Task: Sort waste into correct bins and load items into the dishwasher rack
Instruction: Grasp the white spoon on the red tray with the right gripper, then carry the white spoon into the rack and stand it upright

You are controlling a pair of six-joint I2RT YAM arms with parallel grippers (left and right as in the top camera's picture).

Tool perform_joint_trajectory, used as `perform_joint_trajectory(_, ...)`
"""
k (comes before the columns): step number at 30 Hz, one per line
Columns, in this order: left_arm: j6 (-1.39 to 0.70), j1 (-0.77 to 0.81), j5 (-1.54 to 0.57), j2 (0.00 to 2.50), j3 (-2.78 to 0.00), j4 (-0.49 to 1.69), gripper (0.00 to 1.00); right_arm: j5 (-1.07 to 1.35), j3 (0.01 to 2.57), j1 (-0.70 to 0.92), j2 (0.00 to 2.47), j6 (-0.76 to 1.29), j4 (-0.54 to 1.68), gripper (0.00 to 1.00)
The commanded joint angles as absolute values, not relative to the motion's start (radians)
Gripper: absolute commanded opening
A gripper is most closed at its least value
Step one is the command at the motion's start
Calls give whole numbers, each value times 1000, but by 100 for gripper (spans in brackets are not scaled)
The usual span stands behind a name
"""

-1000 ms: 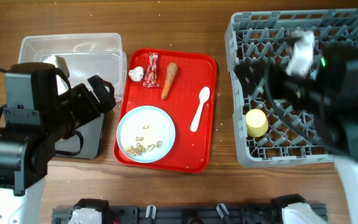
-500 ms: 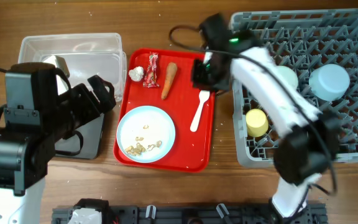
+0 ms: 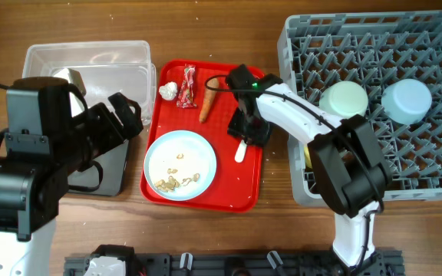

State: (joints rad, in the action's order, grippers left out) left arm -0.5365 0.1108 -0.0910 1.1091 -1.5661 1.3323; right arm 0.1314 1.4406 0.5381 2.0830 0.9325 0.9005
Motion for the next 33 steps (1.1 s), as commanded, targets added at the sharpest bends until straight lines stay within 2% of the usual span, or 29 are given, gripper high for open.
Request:
perform_joint_trajectory(1, -535, 104, -88, 1109, -1571, 1329, 100, 131, 1406, 539, 2089, 909, 863, 30)
perform_joint_trajectory(2, -535, 104, -88, 1109, -1571, 1329, 100, 124, 1406, 539, 2089, 901, 863, 21)
perform_joint_trajectory(4, -535, 104, -88, 1109, -1571, 1329, 100, 105, 1412, 531, 2085, 869, 870, 13)
perform_joint_trajectory(10, -535, 104, -88, 1109, -1571, 1329, 100, 47, 1442, 496, 1989, 783, 914, 6)
perform_joint_trajectory(17, -535, 104, -88, 1109, -1571, 1329, 100, -61, 1442, 469, 1661, 561, 896, 6)
perform_joint_trajectory(21, -535, 104, -88, 1109, -1571, 1329, 100, -125, 1442, 358, 1526, 297, 886, 4)
perform_joint_trajectory(27, -535, 104, -88, 1109, -1571, 1329, 100, -123, 1405, 236, 1607, -3, 763, 4)
perform_joint_trajectory(33, -535, 104, -88, 1109, -1571, 1329, 100, -134, 1401, 236, 1761, -48, 722, 4)
